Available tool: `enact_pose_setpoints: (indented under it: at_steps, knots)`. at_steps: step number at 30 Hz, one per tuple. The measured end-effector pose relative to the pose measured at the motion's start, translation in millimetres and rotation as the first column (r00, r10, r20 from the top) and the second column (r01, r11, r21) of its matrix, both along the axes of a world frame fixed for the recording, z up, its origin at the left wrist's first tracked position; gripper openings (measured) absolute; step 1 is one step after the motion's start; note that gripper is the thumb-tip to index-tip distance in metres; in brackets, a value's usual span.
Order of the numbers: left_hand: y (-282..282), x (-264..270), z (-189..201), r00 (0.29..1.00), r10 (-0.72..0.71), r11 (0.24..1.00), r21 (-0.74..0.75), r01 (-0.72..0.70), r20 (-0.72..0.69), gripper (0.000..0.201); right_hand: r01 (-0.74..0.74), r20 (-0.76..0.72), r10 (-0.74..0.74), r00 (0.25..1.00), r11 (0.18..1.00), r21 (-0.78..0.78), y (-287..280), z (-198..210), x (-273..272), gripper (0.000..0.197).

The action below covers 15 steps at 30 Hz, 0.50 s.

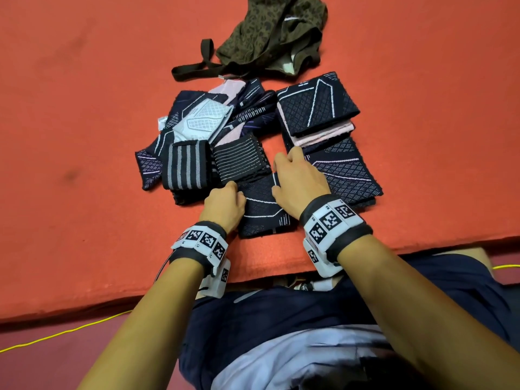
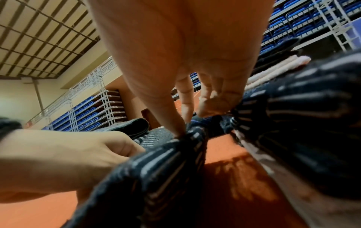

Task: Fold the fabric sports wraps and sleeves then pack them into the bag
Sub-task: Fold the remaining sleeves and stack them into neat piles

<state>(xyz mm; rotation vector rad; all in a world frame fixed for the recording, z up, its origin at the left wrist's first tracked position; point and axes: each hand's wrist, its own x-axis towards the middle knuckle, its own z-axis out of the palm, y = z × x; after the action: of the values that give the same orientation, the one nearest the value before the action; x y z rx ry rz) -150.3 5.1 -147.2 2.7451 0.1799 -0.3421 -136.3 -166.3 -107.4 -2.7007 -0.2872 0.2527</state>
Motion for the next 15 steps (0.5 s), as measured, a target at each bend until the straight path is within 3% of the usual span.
enact_pose_setpoints:
  at_steps: [3,8,15]
  knots:
    - [-0.5,1.1,-0.7,1.000,0.009,1.000,-0.003,-0.009,-0.005,0.025,-0.058,-0.029,0.060,0.998,0.997,0.045,3.3,3.0,-1.1,0.022]
    - [0.2,0.0,-1.3,1.000,-0.016,1.000,0.013,0.015,0.017,0.025,-0.098,-0.130,0.101,0.986,0.995,0.027,5.1,-3.6,-4.6,0.022]
    - [1.1,0.7,-5.6,0.998,-0.049,0.999,0.025,0.048,0.027,0.024,-0.060,-0.201,0.063,0.978,0.998,0.023,4.9,-19.7,-5.2,0.040]
